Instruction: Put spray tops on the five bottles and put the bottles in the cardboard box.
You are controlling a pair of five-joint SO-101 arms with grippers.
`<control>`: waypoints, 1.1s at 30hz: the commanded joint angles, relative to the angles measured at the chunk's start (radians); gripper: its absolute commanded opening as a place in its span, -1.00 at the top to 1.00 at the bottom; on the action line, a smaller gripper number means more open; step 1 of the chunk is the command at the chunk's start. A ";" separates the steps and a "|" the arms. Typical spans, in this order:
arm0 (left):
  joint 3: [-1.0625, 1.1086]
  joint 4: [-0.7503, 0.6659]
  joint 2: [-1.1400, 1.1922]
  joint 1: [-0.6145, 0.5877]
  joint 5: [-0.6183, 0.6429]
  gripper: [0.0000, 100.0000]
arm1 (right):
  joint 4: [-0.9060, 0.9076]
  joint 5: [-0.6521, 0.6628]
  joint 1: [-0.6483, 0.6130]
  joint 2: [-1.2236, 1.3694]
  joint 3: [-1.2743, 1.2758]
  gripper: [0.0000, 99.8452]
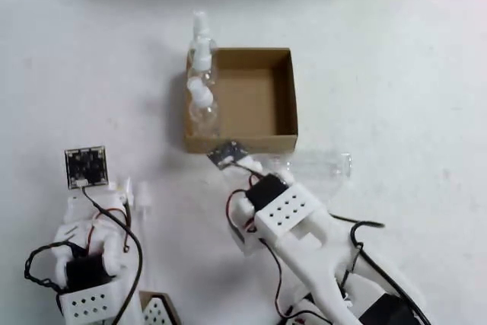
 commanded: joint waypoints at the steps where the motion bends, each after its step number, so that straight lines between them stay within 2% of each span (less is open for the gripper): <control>1: -0.005 0.003 -0.024 -0.010 -0.012 0.95 | -0.047 -0.002 -0.008 -0.028 0.026 0.44; 11: -0.005 0.003 -0.024 -0.010 -0.012 0.95 | -0.116 -0.002 0.005 -0.028 0.118 0.48; 16: -0.005 0.003 -0.024 -0.010 -0.012 0.95 | -0.130 0.000 0.125 -0.039 0.098 0.88; 18: -0.005 0.003 -0.024 -0.010 -0.012 0.95 | -0.130 0.008 0.206 -0.039 0.069 0.98; 21: -0.005 0.003 -0.024 -0.010 -0.012 0.95 | -0.133 0.087 0.360 -0.039 0.026 0.91; 33: -0.005 0.005 -0.024 -0.010 -0.012 0.95 | -0.128 0.387 0.986 -0.039 -0.250 0.94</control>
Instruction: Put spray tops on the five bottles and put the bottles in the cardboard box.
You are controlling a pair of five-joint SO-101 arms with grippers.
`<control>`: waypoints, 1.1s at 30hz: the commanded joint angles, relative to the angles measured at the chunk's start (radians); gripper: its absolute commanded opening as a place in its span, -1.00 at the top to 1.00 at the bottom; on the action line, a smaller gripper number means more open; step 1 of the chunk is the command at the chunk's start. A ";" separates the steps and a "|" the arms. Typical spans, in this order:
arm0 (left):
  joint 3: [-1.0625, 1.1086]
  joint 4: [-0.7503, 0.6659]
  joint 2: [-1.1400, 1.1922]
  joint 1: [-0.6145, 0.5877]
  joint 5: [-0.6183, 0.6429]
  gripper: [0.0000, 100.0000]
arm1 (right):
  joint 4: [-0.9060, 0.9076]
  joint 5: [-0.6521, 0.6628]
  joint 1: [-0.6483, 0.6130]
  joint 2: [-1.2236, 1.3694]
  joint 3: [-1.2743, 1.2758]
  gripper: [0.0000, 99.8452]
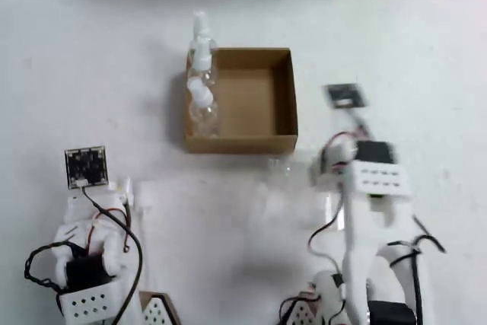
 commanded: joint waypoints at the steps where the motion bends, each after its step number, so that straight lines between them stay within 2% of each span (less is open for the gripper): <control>1: -0.005 0.005 -0.024 -0.010 -0.012 0.95 | -0.008 0.107 0.179 -0.024 -0.098 0.94; 10: -0.005 0.005 -0.024 -0.010 -0.012 0.95 | -0.008 0.543 0.483 -0.012 -0.132 0.94; 14: -0.005 0.005 -0.024 -0.010 -0.012 0.95 | -0.012 0.686 0.576 -0.007 -0.117 0.94; 18: -0.005 0.008 -0.024 -0.010 -0.012 0.95 | -0.039 0.796 0.615 0.070 -0.068 0.93; 22: -0.005 0.008 -0.024 -0.010 -0.012 0.95 | -0.188 0.807 0.616 0.199 -0.037 0.93; 24: -0.005 0.009 -0.024 -0.010 -0.012 0.95 | -0.246 0.806 0.616 0.254 -0.034 0.86; 29: -0.005 0.009 -0.024 -0.010 -0.012 0.95 | -0.291 0.812 0.624 0.286 -0.037 0.55; 33: -0.005 0.009 -0.024 -0.010 -0.012 0.95 | -0.286 0.812 0.616 0.275 -0.066 0.53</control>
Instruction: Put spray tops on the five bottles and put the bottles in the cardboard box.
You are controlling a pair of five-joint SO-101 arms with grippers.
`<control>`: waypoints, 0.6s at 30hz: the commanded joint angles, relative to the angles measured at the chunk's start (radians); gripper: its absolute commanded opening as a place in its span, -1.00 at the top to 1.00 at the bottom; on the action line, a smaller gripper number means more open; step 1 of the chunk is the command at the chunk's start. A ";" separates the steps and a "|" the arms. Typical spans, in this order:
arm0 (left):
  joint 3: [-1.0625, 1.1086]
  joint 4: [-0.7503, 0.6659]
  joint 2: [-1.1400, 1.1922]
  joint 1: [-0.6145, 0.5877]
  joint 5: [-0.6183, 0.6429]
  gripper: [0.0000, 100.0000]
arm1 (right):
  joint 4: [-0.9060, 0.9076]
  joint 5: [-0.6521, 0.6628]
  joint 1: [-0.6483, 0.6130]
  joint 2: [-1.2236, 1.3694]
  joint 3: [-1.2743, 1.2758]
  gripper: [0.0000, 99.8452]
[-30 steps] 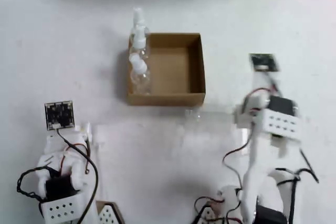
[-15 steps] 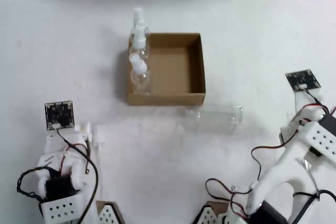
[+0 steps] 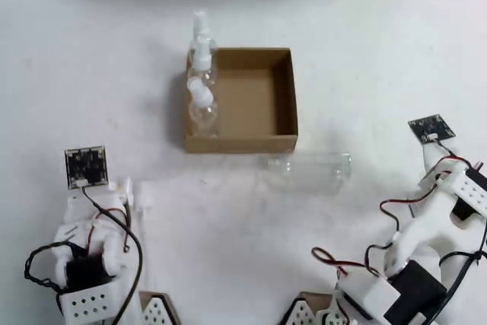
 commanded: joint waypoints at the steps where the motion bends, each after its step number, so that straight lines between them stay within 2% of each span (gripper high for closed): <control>1: -0.005 0.009 -0.024 -0.010 -0.012 0.95 | -0.010 0.009 0.002 -0.018 -0.049 0.53; 12: -0.005 0.009 -0.024 -0.010 -0.012 0.95 | -0.012 0.009 0.002 -0.021 -0.068 0.53; 15: -0.005 0.009 -0.024 -0.010 -0.012 0.95 | -0.002 0.011 -0.036 -0.061 -0.066 0.53; 18: -0.005 0.009 -0.024 -0.010 -0.012 0.95 | 0.082 0.012 -0.084 -0.153 -0.066 0.53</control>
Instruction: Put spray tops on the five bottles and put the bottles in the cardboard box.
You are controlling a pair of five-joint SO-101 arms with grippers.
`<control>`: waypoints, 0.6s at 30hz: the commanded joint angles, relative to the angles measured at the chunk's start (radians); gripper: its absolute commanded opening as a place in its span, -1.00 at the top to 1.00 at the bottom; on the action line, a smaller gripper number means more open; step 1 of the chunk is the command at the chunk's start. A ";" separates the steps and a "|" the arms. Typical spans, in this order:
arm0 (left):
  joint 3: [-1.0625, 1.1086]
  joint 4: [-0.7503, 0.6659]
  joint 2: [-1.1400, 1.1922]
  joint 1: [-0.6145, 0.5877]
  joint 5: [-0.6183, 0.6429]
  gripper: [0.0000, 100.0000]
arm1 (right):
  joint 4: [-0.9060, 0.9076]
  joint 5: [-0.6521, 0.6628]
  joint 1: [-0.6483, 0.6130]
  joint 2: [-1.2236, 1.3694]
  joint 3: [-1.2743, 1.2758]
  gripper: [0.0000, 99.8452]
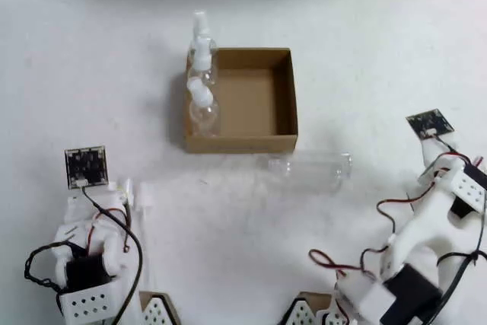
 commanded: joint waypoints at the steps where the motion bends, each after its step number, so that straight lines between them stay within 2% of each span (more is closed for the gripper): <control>1: -0.005 0.009 -0.024 -0.010 -0.012 0.95 | 0.099 0.009 -0.068 -0.145 -0.052 0.53; 3: -0.005 0.009 -0.024 -0.010 -0.012 0.95 | 0.183 0.051 -0.114 -0.229 -0.052 0.53; 8: -0.005 0.009 -0.024 -0.010 -0.012 0.95 | 0.403 0.247 -0.269 -0.394 -0.046 0.53; 13: -0.005 0.009 -0.024 -0.010 -0.012 0.95 | 0.437 0.305 -0.452 -0.423 -0.046 0.49; 18: -0.005 0.009 -0.024 -0.010 -0.012 0.95 | 0.440 0.414 -0.610 -0.418 -0.005 0.26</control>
